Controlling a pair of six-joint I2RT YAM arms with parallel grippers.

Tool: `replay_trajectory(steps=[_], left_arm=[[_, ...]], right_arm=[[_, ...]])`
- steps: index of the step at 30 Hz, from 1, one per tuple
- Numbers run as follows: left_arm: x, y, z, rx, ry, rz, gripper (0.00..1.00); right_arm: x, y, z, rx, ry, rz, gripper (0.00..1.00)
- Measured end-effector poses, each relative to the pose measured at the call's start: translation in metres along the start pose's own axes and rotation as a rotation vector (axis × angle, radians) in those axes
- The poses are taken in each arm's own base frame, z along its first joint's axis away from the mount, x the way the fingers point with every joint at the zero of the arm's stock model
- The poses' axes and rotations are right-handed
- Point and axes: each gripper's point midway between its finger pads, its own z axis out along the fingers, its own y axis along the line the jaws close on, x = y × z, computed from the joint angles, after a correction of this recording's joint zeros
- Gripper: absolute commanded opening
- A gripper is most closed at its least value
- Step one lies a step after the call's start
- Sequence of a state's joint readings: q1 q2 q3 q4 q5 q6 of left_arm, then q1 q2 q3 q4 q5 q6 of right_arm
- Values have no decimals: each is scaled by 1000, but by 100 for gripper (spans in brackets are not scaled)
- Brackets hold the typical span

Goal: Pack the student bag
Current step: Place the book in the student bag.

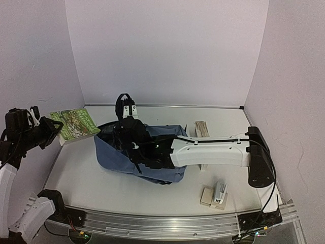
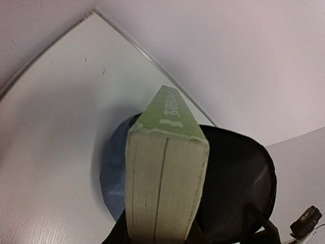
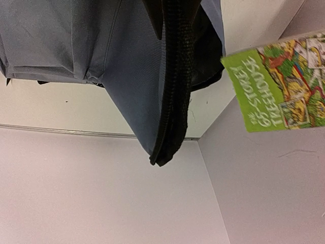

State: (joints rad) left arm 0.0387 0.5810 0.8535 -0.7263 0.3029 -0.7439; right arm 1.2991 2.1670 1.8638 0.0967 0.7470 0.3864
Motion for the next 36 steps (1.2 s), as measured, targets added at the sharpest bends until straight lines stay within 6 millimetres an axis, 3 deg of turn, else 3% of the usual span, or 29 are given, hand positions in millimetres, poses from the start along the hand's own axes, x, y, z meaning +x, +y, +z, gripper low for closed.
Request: replay_trajectory(steps=[12,19,28,36], left_arm=[[55,-3,62,169,361,-157,0],[71,-4,82,217,427,-187,0],[126,-22,125,230,591,-114,0],[144,-32,154,242,637,-89,0]], right_arm=[[17,7,0,-58,29,4,0],[17,14,0,-99,36,11,0],[20,20,-2,-125,46,-10,0],[22,25,-4,-147,54,-15,0]])
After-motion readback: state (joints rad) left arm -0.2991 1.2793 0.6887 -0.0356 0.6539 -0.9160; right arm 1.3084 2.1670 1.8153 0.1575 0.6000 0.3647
